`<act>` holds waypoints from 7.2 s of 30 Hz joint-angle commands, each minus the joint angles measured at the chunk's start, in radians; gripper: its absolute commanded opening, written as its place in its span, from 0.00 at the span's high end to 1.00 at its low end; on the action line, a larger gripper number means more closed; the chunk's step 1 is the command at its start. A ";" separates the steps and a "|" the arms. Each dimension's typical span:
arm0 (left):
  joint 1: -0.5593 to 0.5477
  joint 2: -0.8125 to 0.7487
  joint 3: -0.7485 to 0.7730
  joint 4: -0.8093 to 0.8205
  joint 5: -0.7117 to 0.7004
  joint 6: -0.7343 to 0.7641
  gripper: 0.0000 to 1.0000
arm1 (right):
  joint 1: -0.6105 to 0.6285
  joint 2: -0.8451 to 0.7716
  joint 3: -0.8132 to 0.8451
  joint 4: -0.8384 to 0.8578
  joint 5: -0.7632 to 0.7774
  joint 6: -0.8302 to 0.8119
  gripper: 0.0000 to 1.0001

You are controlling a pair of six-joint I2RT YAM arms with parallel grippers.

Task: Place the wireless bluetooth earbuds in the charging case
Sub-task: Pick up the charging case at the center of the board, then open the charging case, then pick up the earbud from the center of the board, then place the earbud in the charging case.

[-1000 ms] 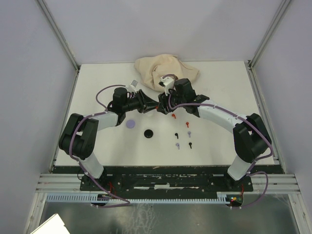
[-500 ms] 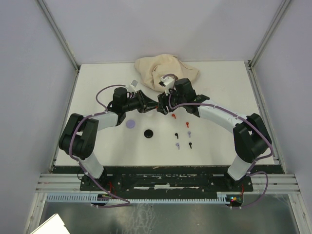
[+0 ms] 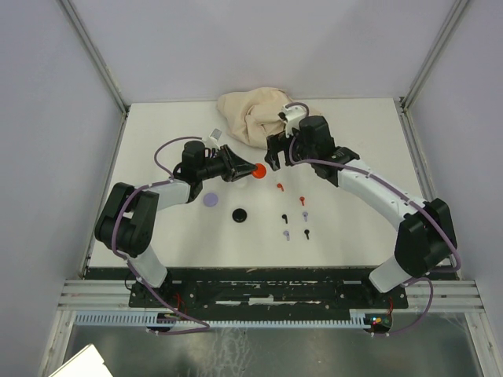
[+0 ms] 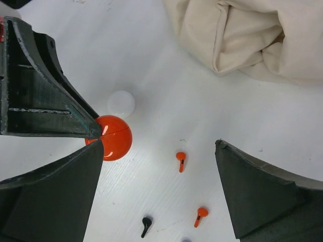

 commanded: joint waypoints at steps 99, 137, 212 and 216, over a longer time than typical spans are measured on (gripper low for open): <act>0.074 0.135 -0.136 0.728 -0.039 -0.515 0.97 | 0.006 0.194 0.095 -0.261 0.177 0.009 0.09; 0.084 0.048 -0.222 0.646 -0.080 -0.475 0.97 | 0.008 0.571 0.409 -0.492 0.099 -0.002 0.53; -0.002 0.180 -0.073 0.672 -0.063 -0.703 0.97 | 0.031 0.023 -0.453 1.082 -0.294 -0.083 0.98; -0.005 0.174 -0.073 0.672 -0.062 -0.705 0.97 | 0.034 0.032 -0.450 1.073 -0.289 -0.083 0.98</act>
